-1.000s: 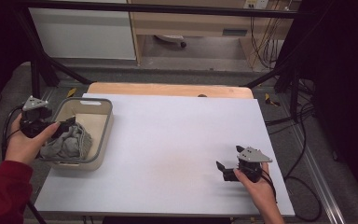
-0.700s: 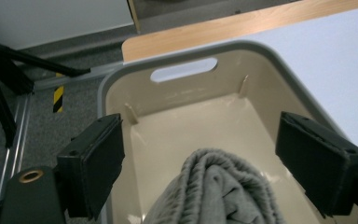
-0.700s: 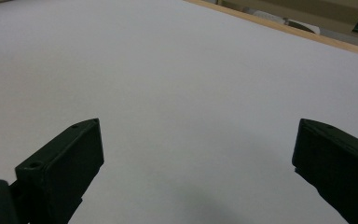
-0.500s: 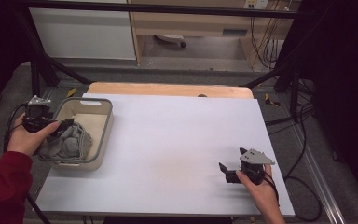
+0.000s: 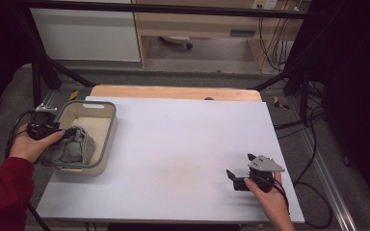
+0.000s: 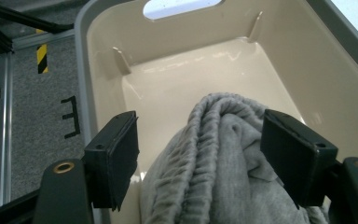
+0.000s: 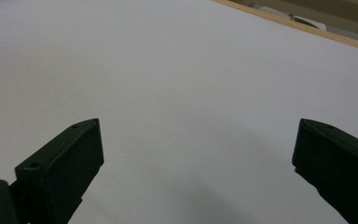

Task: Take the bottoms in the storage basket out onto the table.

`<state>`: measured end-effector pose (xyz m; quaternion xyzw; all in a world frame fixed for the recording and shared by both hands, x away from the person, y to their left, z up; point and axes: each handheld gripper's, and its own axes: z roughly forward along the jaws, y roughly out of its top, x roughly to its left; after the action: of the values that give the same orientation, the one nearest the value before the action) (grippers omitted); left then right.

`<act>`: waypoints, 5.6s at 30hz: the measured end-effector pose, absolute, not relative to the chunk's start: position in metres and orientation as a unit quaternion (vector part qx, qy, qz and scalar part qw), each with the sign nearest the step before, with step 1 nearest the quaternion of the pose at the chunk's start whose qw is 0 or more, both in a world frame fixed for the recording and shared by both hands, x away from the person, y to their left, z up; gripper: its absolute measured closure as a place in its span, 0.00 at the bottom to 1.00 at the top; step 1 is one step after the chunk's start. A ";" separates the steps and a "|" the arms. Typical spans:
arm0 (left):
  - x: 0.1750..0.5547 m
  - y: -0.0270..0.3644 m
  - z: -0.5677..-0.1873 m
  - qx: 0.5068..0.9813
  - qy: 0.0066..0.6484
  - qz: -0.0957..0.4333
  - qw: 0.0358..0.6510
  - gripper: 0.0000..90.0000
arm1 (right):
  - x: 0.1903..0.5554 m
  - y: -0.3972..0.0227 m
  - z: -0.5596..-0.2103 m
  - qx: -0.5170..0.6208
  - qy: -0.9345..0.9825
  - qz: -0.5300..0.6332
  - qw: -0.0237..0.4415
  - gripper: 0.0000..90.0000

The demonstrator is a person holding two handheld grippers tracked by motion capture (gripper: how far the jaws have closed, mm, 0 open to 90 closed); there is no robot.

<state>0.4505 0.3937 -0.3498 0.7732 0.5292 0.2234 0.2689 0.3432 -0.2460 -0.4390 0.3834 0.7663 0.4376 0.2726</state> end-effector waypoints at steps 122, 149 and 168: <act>0.385 0.333 -0.292 0.561 0.516 0.315 0.566 0.77 | 0.356 -0.229 -0.442 0.367 0.779 0.447 0.244 0.02; 0.382 0.275 -0.289 0.607 0.469 0.280 0.577 0.77 | 0.355 -0.230 -0.440 0.369 0.772 0.456 0.246 0.02; 0.387 0.247 -0.303 0.636 0.455 0.257 0.568 0.76 | 0.355 -0.230 -0.441 0.370 0.773 0.455 0.245 0.02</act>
<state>0.3873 0.2466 -0.3035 0.6358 0.4554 0.2575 0.5676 0.3551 -0.2301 -0.4406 0.3697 0.7725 0.4545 0.2448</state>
